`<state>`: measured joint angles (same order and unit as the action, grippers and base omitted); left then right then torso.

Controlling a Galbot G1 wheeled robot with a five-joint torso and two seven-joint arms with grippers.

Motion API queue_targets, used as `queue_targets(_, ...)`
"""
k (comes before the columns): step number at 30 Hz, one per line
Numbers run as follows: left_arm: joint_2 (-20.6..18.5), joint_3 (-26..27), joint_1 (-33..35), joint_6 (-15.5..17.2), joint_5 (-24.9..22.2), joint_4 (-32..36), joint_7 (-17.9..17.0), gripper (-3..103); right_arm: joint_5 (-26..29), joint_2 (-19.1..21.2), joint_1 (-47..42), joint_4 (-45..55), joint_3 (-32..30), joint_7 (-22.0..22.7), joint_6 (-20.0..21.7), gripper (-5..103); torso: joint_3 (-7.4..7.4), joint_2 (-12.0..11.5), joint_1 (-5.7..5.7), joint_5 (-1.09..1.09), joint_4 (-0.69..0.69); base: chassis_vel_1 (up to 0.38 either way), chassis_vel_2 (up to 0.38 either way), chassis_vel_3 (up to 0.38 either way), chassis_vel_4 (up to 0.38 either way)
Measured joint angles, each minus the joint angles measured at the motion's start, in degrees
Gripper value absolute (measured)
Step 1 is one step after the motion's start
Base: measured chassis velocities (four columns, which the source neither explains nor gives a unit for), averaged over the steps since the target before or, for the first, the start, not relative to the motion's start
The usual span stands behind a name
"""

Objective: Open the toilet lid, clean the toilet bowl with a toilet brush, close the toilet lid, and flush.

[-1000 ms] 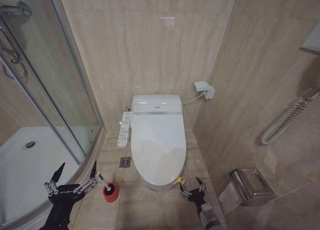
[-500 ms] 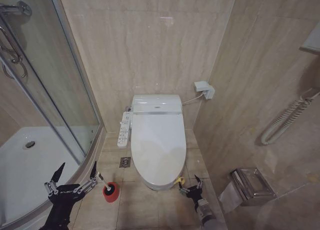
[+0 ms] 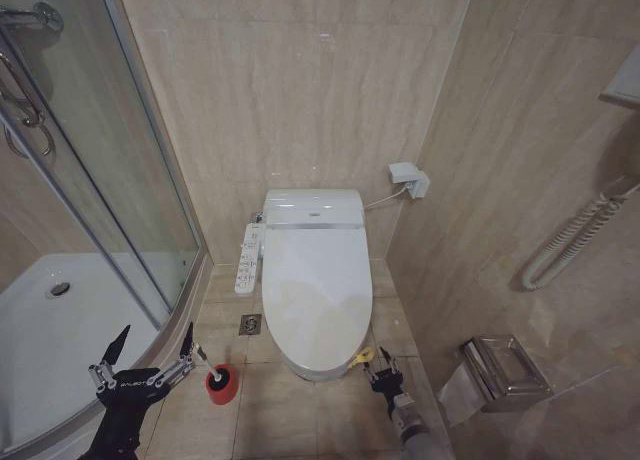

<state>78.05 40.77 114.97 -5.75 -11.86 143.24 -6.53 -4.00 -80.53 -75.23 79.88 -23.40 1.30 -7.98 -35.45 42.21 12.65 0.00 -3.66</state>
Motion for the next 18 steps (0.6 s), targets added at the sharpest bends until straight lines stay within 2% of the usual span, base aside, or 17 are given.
queue_targets(1, 0.0, 0.0, 0.0, 0.0, 0.0, 0.0, 0.0, 100, 0.1, 0.0, 0.1, 0.0, 0.0, 0.0, 0.0, 70, 0.0, 0.0, 0.0, 0.0, 0.0, 0.0, 0.0, 0.0, 0.0)
queue_targets(2, 0.0, 0.0, 0.0, 0.0, 0.0, 0.0, 0.0, 100, 0.1, 0.0, 0.1, -0.1, 0.0, 0.0, 0.0, 42, 0.0, 0.0, 0.0, 0.0, 0.0, 0.0, 0.0, 0.0, 0.0)
queue_targets(7, 0.0, 0.0, 0.0, 0.0, 0.0, 0.0, 0.0, 100, 0.3, 0.2, 0.0, -0.1, 0.0, 0.1, -0.1, 42, 0.0, 0.0, 0.0, 0.0, 0.0, 0.0, 0.0, 0.0, 0.0)
queue_targets(8, 0.0, 0.0, 0.0, 0.0, 0.0, 0.0, 0.0, 100, 0.3, 0.4, -0.1, 0.1, 0.0, 0.2, -0.1, 15, 0.0, 0.0, 0.0, 0.0, 0.0, 0.0, 0.0, 0.0, 0.0)
queue_targets(15, 0.0, 0.0, 0.0, 0.0, 0.0, 0.0, 0.0, 100, 0.5, 2.0, -2.0, 2.2, 0.0, 0.6, 0.8, 15, 0.0, 0.0, 0.0, 0.0, -0.01, 0.0, 0.0, 0.0, 0.0)
queue_targets(16, 0.0, 0.0, 0.0, 0.0, 0.0, 0.0, 0.0, 100, 0.6, 2.3, -2.5, 2.6, 0.0, 0.5, 1.0, 8, 0.0, 0.0, 0.0, 0.0, -0.01, 0.0, 0.0, 0.0, 0.0)
queue_targets(18, 0.0, 0.0, 0.0, 0.0, 0.0, 0.0, 0.0, 100, 0.6, 3.1, -3.2, 3.2, -0.1, -0.1, 1.1, 8, 0.0, 0.0, 0.0, 0.0, -0.01, 0.0, 0.0, 0.0, 0.0)
